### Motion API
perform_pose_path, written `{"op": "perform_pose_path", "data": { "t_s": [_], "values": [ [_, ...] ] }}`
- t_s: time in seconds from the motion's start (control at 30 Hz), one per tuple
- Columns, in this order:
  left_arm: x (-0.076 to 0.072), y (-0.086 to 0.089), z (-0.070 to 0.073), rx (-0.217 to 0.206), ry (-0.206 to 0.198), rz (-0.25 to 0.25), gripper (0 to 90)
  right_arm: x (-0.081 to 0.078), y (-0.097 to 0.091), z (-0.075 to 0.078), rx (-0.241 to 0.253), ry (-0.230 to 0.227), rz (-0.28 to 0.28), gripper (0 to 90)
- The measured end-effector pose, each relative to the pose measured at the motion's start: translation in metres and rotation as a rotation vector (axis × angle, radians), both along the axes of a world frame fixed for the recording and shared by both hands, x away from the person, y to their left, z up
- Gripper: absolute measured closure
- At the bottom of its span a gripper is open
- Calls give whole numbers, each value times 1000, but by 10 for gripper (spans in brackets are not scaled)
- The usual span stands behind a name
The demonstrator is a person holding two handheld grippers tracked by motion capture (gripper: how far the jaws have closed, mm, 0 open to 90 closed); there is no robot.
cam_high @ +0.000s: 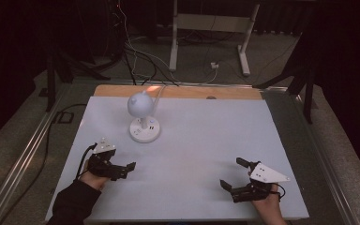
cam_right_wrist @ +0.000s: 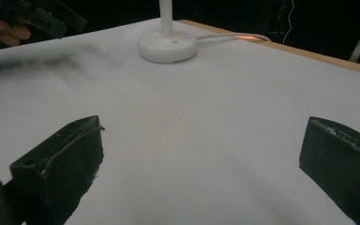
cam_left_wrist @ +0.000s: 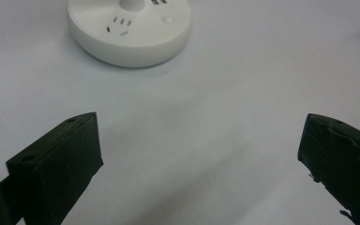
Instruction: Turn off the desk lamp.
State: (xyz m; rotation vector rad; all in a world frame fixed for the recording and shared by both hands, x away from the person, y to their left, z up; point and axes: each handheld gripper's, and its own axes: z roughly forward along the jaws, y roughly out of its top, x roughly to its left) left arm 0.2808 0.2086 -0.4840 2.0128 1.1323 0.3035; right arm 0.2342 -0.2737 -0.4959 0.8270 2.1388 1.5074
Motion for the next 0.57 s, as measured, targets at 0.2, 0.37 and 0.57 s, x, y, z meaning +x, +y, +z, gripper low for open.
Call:
{"op": "perform_pose_path", "data": {
  "t_s": [0.2,0.37,0.57],
  "values": [
    [-17,6,-6,-8,6,-36,6,0,1,0,-6,4,1,0],
    [-28,11,-12,0,12,-50,6,0,1,-1,-7,3,0,0],
    [-32,12,-22,7,35,-66,6,-1,1,-1,-12,1,4,0]
  ]
}}
